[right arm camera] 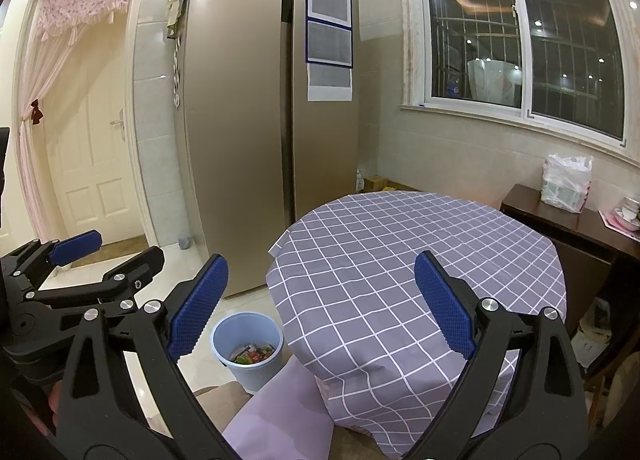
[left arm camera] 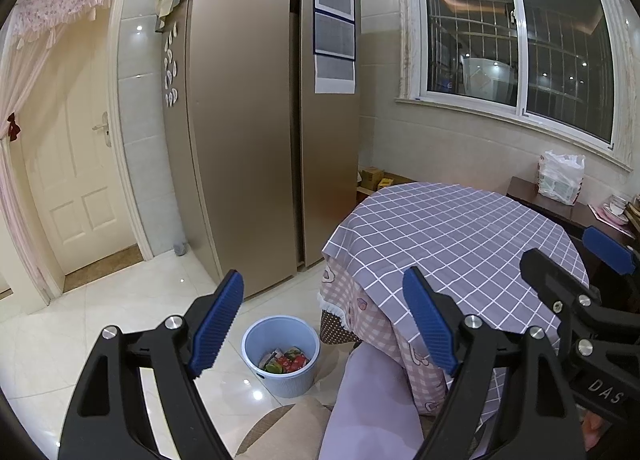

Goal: Collect trash

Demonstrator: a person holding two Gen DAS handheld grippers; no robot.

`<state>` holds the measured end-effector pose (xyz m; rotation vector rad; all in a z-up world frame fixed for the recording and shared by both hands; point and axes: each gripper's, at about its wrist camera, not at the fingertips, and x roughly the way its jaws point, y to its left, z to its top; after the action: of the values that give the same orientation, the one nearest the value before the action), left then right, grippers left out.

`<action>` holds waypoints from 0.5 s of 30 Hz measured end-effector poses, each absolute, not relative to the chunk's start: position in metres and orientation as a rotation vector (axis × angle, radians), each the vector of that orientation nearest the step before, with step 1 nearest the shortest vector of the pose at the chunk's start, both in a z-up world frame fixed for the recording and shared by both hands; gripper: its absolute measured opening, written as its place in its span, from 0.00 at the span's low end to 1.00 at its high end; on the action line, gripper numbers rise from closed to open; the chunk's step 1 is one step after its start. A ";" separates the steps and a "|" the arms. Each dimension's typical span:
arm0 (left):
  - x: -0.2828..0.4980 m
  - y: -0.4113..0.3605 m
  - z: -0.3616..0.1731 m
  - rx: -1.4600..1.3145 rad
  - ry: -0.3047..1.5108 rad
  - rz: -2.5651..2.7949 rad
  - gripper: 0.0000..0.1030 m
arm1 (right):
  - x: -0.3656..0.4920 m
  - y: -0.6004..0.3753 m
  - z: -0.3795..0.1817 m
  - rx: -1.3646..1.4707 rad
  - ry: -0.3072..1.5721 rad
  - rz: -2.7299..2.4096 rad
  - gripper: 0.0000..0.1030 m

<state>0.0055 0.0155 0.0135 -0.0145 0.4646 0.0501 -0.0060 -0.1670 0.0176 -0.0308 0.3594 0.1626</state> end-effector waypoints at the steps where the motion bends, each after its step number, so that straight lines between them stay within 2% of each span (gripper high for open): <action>1: 0.005 0.015 0.014 -0.014 0.463 0.051 0.78 | -0.006 -0.167 0.017 -0.030 0.359 0.163 0.90; 15: 0.005 0.013 0.012 -0.016 0.469 0.056 0.78 | -0.005 -0.166 0.016 -0.034 0.361 0.155 0.90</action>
<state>0.0048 0.0130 0.0115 -0.0157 0.4686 0.0558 -0.0053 -0.1658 0.0163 -0.0340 0.3608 0.1553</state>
